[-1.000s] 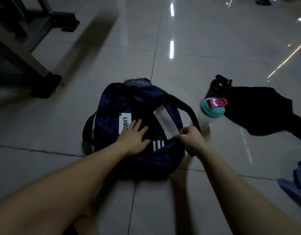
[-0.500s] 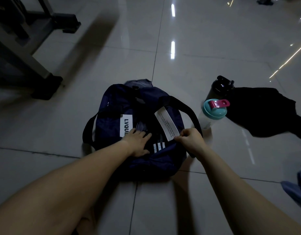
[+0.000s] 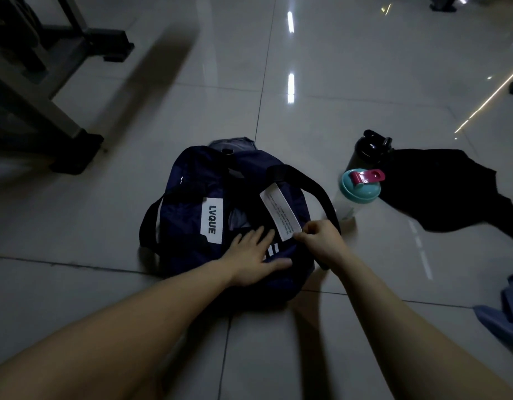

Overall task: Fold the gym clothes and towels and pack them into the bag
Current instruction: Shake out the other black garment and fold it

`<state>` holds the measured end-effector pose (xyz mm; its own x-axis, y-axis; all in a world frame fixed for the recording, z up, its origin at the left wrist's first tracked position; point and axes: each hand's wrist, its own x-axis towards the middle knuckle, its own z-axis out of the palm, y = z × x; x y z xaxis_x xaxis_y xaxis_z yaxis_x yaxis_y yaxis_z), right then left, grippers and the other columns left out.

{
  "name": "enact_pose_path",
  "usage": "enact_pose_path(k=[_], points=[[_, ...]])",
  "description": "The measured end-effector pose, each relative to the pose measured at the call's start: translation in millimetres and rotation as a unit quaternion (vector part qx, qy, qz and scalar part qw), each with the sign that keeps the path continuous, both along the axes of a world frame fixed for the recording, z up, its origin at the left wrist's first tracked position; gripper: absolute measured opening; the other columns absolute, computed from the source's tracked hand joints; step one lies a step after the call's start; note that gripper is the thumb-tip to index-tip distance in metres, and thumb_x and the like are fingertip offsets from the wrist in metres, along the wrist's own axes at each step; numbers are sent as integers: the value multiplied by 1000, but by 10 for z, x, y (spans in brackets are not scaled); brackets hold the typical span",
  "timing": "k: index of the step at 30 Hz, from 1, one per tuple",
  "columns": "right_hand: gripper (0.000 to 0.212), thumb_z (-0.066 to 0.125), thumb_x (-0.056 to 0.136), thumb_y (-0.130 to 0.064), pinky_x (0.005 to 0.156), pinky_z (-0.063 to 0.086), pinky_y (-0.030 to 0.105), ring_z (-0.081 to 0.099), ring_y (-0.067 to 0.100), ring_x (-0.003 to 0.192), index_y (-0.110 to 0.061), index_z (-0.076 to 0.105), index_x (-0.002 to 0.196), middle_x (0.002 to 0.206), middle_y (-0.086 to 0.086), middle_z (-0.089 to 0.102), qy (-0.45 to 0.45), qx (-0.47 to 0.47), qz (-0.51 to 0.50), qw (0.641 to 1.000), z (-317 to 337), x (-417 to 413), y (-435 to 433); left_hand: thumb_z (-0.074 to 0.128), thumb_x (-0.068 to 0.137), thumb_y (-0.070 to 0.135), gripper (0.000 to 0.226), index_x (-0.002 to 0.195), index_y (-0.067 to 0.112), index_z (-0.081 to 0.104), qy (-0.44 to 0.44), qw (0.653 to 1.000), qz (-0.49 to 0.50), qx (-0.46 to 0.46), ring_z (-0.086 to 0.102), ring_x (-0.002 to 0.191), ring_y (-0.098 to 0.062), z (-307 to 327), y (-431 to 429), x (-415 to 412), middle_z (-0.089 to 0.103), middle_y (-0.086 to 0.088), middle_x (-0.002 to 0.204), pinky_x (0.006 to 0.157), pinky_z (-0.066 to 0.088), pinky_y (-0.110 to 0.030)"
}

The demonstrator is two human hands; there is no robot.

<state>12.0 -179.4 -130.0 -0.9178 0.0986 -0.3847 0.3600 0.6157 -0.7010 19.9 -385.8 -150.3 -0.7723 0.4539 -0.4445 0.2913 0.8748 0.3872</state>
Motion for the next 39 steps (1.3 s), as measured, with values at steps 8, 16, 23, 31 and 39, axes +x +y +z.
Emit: enact_pose_path(k=[8,16,23,31,39], points=[[26,67,89,-36,68,55,42,66,25,73,-11,65,81,76,5,67,18,77,31,996,6,26,-66,23,76,97,111,162,30,0,-29,995,-36,-84,1,156,-21,-110,4,-39,3,0,170,124,-4,-54],[16,62,85,-21,81,58,41,69,26,90,-15,71,97,96,6,73,45,95,89,990,414,216,49,46,90,67,52,120,27,63,155,984,-10,-83,56,120,-24,680,134,-161,68,1,118,121,17,-50],[13,55,81,-10,72,49,30,68,27,90,-17,67,79,92,7,73,74,123,47,989,1105,602,682,55,93,48,29,101,24,68,224,971,-31,-76,63,101,-24,1801,858,-136,69,1,104,92,44,-36],[18,57,83,-10,76,55,34,67,25,85,-10,74,88,90,9,74,64,170,-106,978,1528,1029,2024,59,89,39,18,85,21,56,202,964,-163,-54,61,82,-24,1822,2492,-1,64,-1,92,70,49,-32],[44,49,96,-16,101,48,40,55,30,122,-13,50,139,144,12,50,-76,209,-80,972,546,934,3029,58,91,59,54,126,18,57,210,939,-265,-66,58,109,-29,725,3730,-533,59,-6,120,86,51,-41]])
